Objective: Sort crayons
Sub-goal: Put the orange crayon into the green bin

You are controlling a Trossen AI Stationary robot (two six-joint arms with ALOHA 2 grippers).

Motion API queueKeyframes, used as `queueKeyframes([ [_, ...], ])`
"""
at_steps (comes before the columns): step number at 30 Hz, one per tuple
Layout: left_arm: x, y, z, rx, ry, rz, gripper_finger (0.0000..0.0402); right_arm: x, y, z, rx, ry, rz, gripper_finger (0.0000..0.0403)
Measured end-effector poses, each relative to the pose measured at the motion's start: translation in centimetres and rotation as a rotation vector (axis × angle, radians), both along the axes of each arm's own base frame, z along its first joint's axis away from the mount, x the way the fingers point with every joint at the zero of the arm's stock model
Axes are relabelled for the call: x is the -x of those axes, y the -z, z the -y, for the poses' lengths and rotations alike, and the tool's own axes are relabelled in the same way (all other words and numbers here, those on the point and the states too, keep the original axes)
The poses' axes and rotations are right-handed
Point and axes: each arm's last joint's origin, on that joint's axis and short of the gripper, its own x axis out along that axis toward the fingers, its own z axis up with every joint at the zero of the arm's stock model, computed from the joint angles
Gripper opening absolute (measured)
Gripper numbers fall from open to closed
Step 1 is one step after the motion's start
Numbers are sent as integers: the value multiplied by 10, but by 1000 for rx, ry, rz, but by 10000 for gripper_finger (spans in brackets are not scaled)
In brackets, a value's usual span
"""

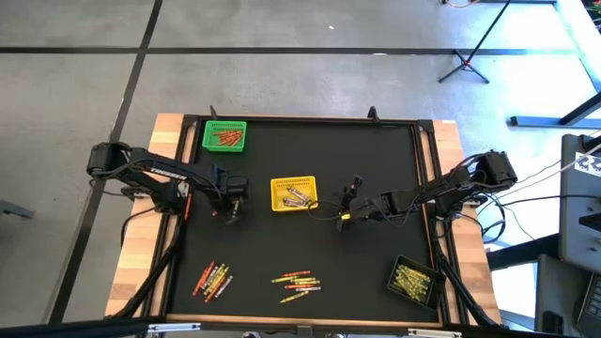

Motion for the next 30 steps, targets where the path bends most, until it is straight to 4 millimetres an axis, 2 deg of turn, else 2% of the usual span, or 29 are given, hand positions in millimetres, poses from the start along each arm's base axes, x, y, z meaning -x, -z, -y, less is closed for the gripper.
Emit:
queueKeyframes([
  [4,-2,-2,0,-30,26,-1,7,-2,-3,0,-38,31,52,127],
  [8,-10,-16,-2,-94,70,34,7,-4,-6,0,-55,44,103,142],
  [12,-18,-51,-7,-208,98,136,12,-6,-10,-1,-62,46,147,173],
  [16,-22,-90,-20,-440,70,251,12,-7,-12,-1,-68,44,171,201],
  [20,-21,-112,-38,-651,36,277,12,-8,-12,-1,-63,40,170,206],
  [23,-20,-117,-55,-756,-9,295,13,-7,-12,-1,-60,38,167,203],
  [30,-12,-102,-101,-876,-59,294,13,-8,-5,-2,-56,17,133,202],
])
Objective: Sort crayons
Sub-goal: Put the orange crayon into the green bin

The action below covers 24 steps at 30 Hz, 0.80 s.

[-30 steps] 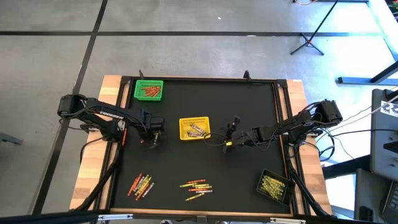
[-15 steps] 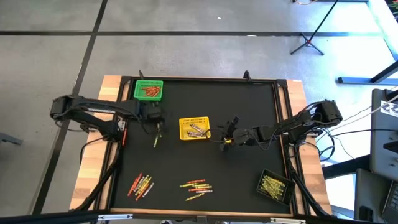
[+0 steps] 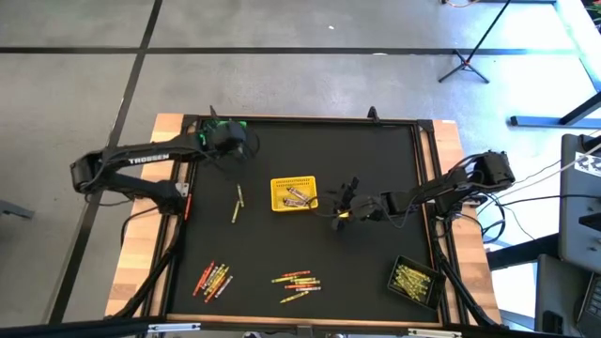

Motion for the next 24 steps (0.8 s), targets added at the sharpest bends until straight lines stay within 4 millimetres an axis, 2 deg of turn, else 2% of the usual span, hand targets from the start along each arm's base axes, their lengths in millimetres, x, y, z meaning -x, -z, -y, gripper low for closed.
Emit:
queueKeyframes([
  [4,10,8,-21,-60,-61,26,13,-2,9,-1,1,-5,-27,202],
  [10,26,25,-35,-72,-99,12,13,-4,18,-1,6,-5,-50,202],
  [19,52,55,-46,-71,-191,12,13,-4,18,-1,-1,-5,-44,202],
  [24,61,64,-49,-84,-230,23,13,-5,17,-1,1,-11,-37,202],
])
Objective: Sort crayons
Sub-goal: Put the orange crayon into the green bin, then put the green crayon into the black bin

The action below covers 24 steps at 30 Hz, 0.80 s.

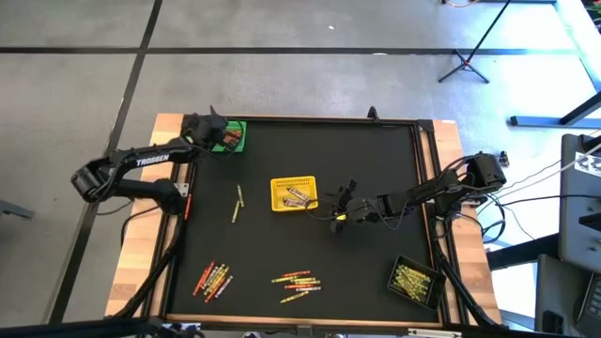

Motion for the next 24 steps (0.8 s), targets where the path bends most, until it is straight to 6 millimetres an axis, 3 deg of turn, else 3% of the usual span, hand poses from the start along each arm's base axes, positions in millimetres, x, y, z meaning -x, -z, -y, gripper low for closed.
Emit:
queueKeyframes([
  [17,2,1,-1,64,59,78,85,-1,-2,0,-22,7,26,202],
  [24,-11,-24,5,149,235,227,86,-2,-2,0,-25,8,36,202],
])
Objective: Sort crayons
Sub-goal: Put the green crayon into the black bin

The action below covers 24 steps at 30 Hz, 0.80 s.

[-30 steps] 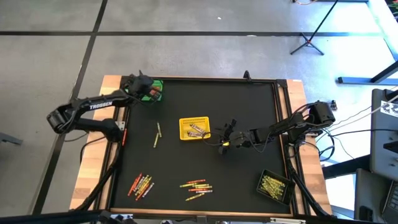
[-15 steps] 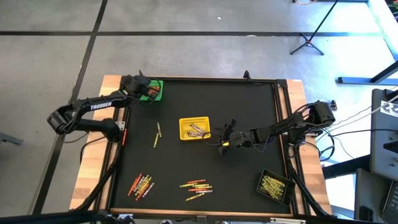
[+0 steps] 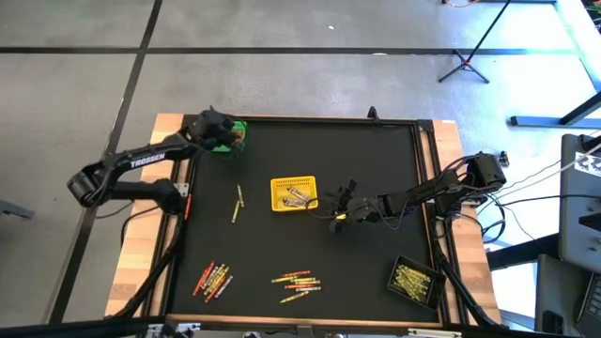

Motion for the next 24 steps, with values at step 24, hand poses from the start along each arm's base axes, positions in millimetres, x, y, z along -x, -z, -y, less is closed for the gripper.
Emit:
queueKeyframes([
  [24,-31,-1,133,631,400,32,86,0,-1,0,-6,-7,8,202],
])
